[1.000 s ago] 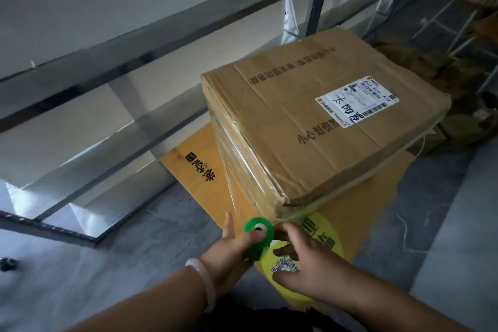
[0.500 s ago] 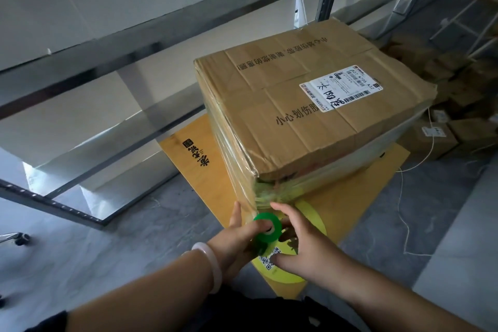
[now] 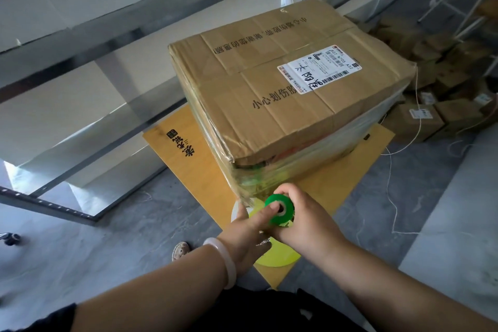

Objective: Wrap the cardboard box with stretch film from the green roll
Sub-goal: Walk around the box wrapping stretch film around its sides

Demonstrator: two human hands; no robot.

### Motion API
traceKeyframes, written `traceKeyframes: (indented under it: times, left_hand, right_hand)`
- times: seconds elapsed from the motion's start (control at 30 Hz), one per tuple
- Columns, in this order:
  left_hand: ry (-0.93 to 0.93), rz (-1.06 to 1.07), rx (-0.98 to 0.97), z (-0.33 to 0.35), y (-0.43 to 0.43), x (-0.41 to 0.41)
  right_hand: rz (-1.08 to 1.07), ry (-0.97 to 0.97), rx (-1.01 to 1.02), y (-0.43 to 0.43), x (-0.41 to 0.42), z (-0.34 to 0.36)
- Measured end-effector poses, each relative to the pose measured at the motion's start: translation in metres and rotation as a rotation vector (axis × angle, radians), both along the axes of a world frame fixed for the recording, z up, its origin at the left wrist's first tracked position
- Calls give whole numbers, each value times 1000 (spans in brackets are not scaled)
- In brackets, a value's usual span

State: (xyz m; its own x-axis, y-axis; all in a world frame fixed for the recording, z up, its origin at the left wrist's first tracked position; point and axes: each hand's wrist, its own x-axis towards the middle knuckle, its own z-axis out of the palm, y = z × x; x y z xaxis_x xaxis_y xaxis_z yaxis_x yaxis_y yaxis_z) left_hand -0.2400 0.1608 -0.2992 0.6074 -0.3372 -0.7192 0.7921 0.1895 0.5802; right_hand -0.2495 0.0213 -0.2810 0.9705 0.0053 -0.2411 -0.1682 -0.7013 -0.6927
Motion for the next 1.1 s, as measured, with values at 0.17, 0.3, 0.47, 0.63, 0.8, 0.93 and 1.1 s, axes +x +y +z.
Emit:
traceKeyframes:
  times: [0.17, 0.3, 0.47, 0.63, 0.8, 0.93, 1.1]
  left_hand:
    - [63, 23, -15, -3, -21, -1]
    - [87, 70, -11, -4, -30, 0]
    - [133, 59, 30, 3, -41, -6]
    - [164, -64, 65, 5, -41, 1]
    - [168, -118, 38, -1, -45, 13]
    - [155, -159, -20, -1, -46, 17]
    - [178, -238, -62, -3, -51, 24]
  right_hand:
    - [-91, 5, 88, -19, 0, -7]
    - [-73, 87, 195, -32, -2, -7]
    - [-132, 14, 96, -39, -3, -4]
    - [-71, 15, 175, -45, -5, -8]
    - [-60, 114, 206, -55, -1, -10]
    - [-208, 34, 104, -57, -2, -8]
    - [-256, 39, 105, -55, -2, -7]
